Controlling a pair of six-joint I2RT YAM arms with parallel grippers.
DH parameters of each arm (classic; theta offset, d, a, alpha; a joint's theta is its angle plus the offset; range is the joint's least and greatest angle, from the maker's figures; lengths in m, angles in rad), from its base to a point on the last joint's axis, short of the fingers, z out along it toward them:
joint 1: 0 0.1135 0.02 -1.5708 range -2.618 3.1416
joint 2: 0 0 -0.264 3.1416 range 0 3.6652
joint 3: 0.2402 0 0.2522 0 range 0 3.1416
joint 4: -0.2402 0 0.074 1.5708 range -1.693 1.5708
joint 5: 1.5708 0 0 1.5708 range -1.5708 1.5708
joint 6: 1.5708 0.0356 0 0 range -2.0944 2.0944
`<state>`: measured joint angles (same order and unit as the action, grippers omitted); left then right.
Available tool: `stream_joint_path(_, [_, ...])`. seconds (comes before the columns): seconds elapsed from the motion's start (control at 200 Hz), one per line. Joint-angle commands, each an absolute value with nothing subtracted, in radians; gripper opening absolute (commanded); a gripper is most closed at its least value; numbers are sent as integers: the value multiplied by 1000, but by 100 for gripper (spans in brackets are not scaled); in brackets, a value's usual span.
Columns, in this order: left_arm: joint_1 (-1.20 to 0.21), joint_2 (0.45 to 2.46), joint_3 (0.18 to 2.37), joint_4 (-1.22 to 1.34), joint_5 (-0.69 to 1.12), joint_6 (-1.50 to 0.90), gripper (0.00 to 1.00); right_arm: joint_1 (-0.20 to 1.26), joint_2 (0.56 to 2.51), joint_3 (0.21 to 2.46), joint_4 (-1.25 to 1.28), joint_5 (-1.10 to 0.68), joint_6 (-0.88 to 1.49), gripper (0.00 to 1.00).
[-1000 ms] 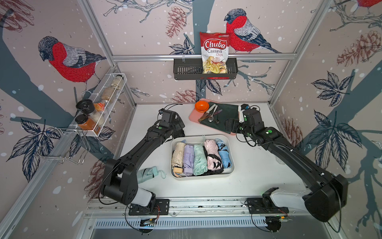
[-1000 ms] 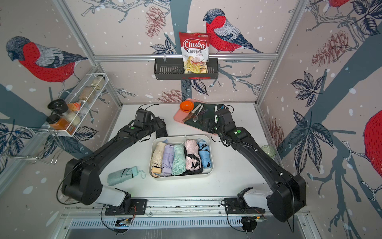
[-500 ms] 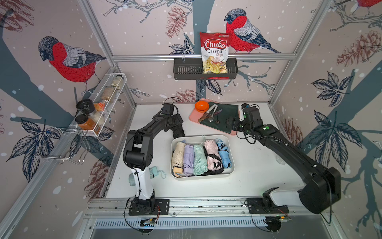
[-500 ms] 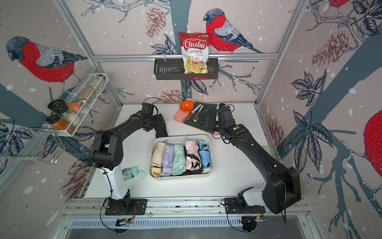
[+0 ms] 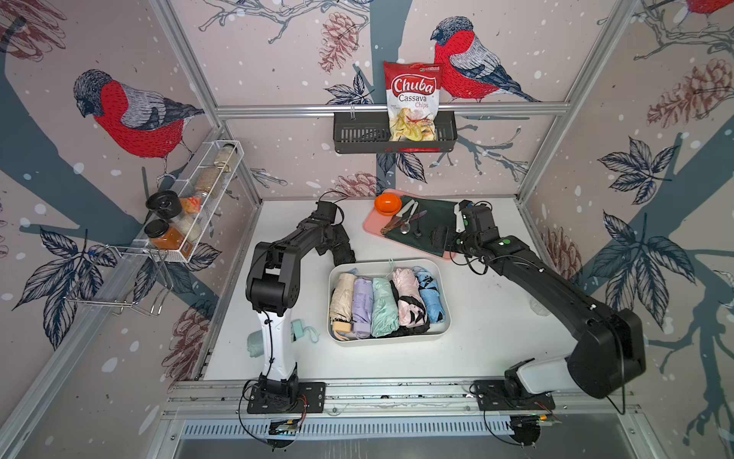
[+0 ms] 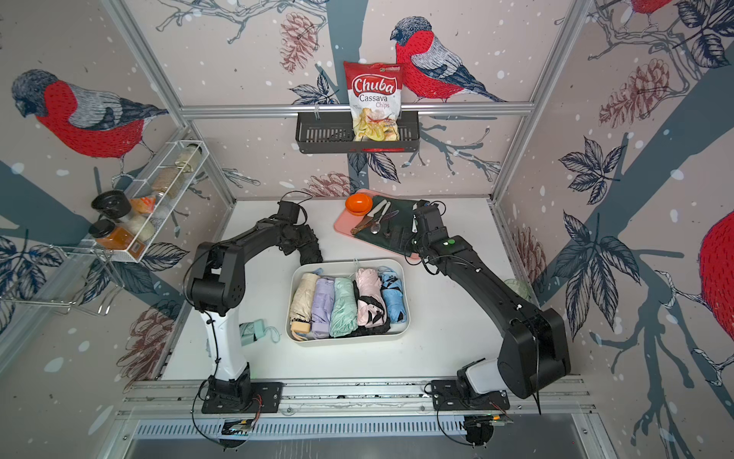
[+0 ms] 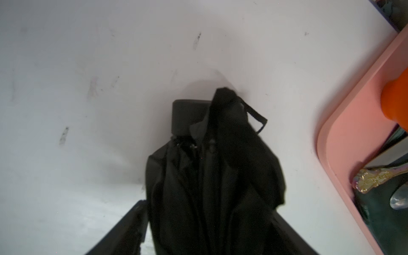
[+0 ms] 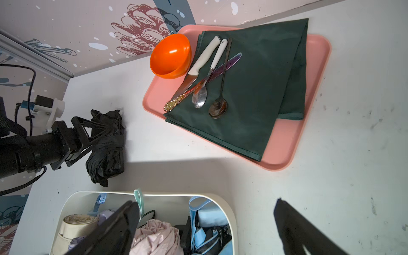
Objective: Put the umbrella into the storage box
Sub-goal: Pick up the umbrella from the center of the board.
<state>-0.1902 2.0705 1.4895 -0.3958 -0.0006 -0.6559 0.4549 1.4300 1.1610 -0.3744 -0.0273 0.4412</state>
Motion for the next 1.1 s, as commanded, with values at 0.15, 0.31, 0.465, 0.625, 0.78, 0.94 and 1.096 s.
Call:
stream_joint_path(0.15, [-179, 2080, 1502, -363, 2, -673, 36, 454, 1480, 1162, -324, -108, 427, 100])
stream_joint_path(0.31, [-176, 2034, 1505, -336, 0, -662, 14, 457, 1502, 1153, -290, -169, 402, 99])
stream_joint_path(0.465, [-176, 1959, 1499, -306, 50, -623, 10, 458, 1497, 1140, -222, -321, 368, 96])
stream_joint_path(0.625, [-176, 1836, 1439, -223, 160, -591, 3, 457, 1487, 1149, -194, -400, 348, 95])
stream_joint_path(0.78, [-186, 1708, 1338, -92, 355, -605, 0, 457, 1475, 1145, -156, -481, 369, 96])
stream_joint_path(0.94, [-253, 1607, 1252, -4, 444, -617, 0, 468, 1460, 1127, -83, -576, 413, 94])
stream_joint_path(1.096, [-332, 1542, 1178, 91, 501, -648, 0, 509, 1446, 1113, -21, -621, 438, 92])
